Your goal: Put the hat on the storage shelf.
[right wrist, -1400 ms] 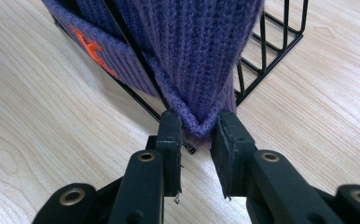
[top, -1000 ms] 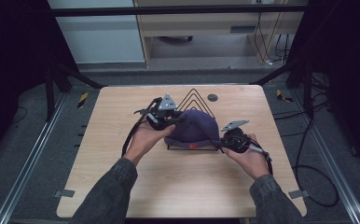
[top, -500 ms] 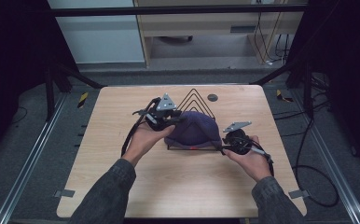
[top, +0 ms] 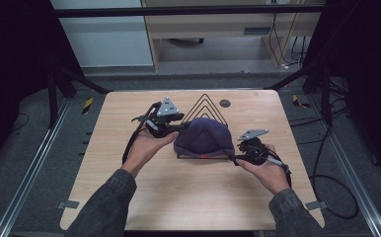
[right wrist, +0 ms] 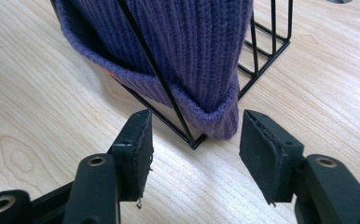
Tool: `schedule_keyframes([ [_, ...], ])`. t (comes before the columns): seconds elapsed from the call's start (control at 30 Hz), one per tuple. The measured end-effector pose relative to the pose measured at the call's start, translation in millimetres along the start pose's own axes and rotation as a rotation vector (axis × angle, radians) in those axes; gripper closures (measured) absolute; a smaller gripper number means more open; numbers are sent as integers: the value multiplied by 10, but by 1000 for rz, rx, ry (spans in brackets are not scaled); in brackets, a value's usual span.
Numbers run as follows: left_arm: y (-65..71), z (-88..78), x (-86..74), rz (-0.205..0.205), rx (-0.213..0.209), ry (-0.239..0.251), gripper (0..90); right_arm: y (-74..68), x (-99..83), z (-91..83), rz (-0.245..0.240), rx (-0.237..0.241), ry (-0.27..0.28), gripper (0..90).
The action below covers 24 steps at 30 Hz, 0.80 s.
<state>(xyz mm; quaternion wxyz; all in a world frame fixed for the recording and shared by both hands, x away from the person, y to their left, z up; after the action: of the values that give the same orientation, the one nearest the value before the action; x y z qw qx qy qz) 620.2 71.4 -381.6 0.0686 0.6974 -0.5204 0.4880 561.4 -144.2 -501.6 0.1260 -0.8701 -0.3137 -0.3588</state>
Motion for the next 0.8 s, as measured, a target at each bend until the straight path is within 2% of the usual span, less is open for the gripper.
schedule_keyframes([
  [0.33,12,-60,12,-4,7,2,513,-37,57,-73,-12,-2,25,408],
  [0.5,52,-100,14,-1,8,-15,374,-64,88,-143,-19,-6,46,362],
  [0.57,61,-111,15,1,10,-20,352,-69,90,-154,-19,-7,48,355],
  [0.6,76,-126,14,-3,11,-24,305,-87,101,-179,-16,-7,56,329],
  [0.8,96,-171,17,-12,9,-31,199,-117,147,-225,-12,-13,72,262],
])
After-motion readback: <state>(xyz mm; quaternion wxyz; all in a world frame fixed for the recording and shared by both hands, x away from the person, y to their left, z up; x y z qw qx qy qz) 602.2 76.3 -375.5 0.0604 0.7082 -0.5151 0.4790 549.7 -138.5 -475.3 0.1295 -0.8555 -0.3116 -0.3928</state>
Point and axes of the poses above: each handheld gripper's, and its own axes: z roughly forward along the jaws, x roughly out of its top, y roughly to its right, the point moved 9 cm from there along z, roughly forward along the jaws, and after that the axes turned 1 degree about x, right-handed, at the moved point
